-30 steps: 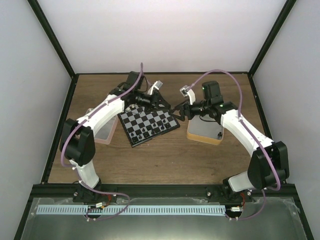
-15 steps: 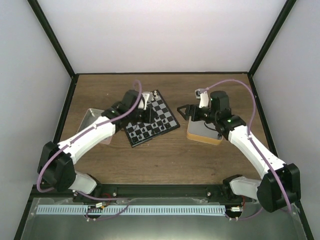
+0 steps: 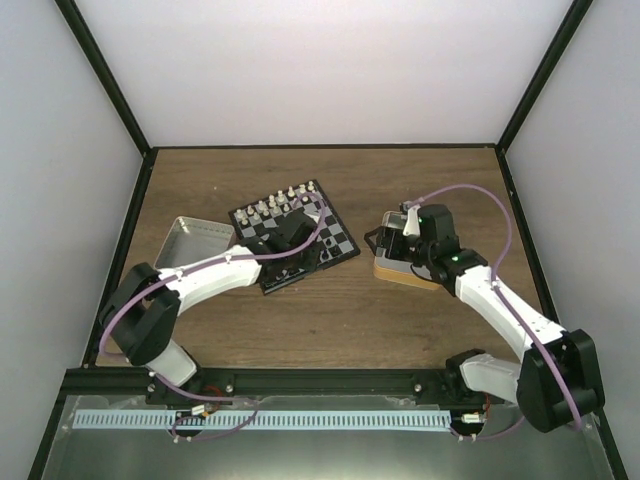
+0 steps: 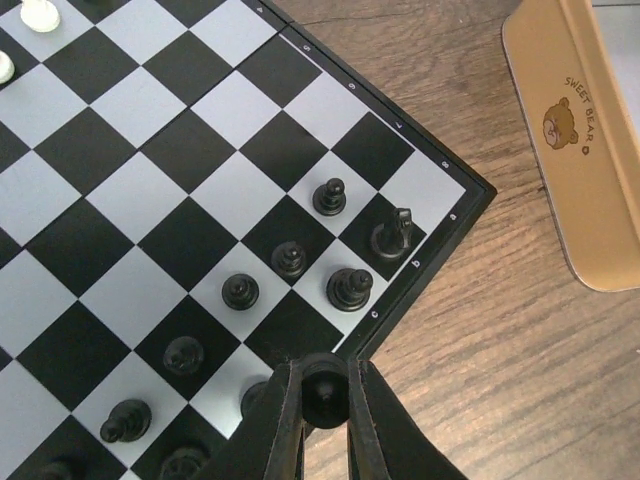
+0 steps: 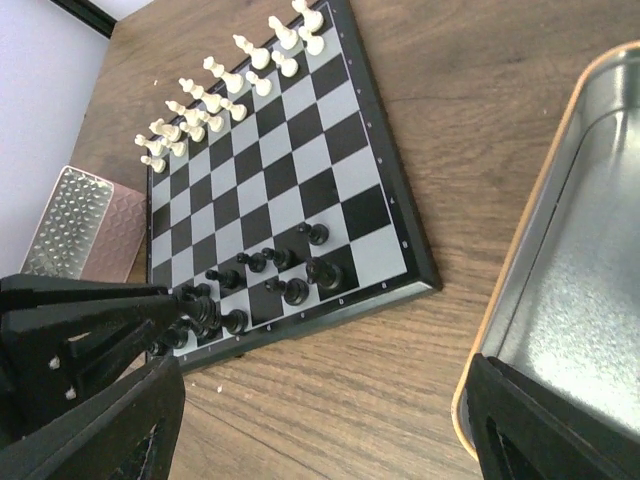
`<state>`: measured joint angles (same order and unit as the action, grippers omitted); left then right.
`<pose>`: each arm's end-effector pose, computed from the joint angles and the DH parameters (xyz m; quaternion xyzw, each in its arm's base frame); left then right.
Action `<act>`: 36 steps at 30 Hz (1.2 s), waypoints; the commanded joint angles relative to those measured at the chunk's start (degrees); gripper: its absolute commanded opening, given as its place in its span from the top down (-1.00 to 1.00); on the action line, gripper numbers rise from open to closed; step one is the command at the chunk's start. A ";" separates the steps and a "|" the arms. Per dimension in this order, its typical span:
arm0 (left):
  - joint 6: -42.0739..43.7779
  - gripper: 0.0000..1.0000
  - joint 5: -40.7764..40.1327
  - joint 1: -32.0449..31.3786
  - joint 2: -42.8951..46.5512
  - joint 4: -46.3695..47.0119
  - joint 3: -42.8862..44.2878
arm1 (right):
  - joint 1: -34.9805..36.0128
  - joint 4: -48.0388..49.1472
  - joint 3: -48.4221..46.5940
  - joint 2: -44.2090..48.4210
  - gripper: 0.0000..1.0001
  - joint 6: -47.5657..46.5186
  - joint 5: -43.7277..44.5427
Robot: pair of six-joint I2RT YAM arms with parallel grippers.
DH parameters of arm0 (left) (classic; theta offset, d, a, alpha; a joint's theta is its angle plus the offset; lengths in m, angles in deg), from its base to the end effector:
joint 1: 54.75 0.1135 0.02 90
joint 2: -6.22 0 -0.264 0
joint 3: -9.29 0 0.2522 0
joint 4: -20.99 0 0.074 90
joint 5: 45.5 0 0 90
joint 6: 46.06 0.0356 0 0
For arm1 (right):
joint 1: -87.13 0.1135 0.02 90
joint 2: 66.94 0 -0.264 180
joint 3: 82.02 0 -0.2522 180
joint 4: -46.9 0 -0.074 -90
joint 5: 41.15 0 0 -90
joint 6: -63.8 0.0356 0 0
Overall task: Set up the chess pieces on the board
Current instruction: Place the chess piece on the chessboard.
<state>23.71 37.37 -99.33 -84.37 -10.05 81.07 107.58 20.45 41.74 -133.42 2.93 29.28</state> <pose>0.2395 -0.2298 0.2126 0.1768 0.9208 -0.1343 0.3205 0.2292 0.0982 0.2465 -0.0094 0.8840 0.3233 0.3377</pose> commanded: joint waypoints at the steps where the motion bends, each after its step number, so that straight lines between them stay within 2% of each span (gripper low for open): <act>1: 1.79 0.92 -0.70 -0.42 -2.18 4.14 0.06 | 0.30 3.33 1.52 2.74 -0.58 1.17 1.10; 8: 2.93 0.92 -1.86 -0.42 -6.50 2.80 3.35 | 0.30 3.28 2.12 2.93 -0.58 1.75 1.52; 25: 3.40 0.89 -0.77 -0.31 -10.93 2.69 3.92 | 0.30 2.49 3.07 3.74 -0.60 1.91 4.14; 36: 4.12 0.65 -2.15 -0.32 -11.54 1.52 5.34 | 0.30 2.41 3.20 3.54 -0.60 2.07 4.00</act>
<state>26.90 36.36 -99.42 -95.67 -8.10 84.87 107.58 22.68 44.39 -130.62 4.74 32.43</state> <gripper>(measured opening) 0.150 0.801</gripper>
